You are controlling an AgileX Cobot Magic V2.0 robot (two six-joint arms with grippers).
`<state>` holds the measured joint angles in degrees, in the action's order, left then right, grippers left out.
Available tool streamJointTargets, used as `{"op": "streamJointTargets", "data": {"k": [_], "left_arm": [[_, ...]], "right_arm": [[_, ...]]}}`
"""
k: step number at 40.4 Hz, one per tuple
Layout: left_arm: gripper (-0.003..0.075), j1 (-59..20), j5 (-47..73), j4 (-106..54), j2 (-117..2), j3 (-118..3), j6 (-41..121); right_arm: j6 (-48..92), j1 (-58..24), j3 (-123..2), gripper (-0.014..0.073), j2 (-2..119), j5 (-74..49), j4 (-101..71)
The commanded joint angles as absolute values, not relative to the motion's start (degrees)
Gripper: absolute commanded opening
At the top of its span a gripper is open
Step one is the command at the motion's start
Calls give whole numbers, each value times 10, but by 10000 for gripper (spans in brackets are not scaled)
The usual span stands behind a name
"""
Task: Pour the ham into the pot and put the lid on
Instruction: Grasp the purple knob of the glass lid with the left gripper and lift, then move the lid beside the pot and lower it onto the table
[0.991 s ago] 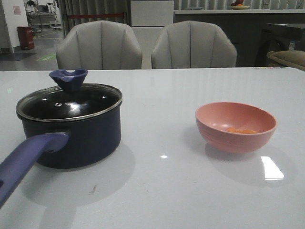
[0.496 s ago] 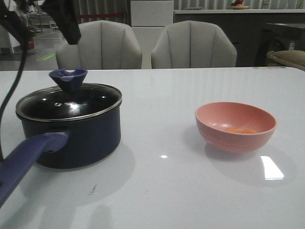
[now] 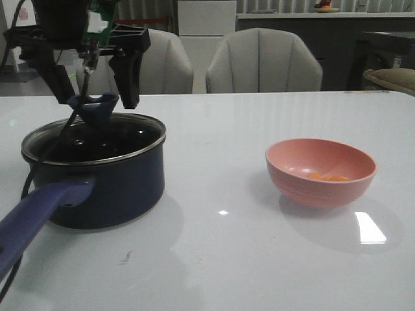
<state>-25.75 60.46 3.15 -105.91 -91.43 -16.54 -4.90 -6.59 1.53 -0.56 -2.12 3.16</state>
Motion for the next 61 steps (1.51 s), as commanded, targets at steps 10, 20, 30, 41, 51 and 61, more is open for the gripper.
{"op": "streamJointTargets", "data": {"k": [10,20,30,41,51,61], "left_arm": [[491,-261,606,34,-1043,-934,-185],[253,-261,612,34,-1043,-938,-185],[206,-261,632,33,-1035,-968,-185],[206,-253,685,63,-1001,-982,-120],[206,-144,692,65,-945,-967,-86],[206,9,658,-12,-918,-901,-3]], "right_arm": [[-45,-62,12,146,-18,28,37],[-45,-62,12,146,-18,28,37],[-45,-62,12,146,-18,28,37],[-45,-62,12,146,-18,28,37],[-45,-62,12,146,-18,28,37],[-45,-62,12,146,-18,28,37]]}}
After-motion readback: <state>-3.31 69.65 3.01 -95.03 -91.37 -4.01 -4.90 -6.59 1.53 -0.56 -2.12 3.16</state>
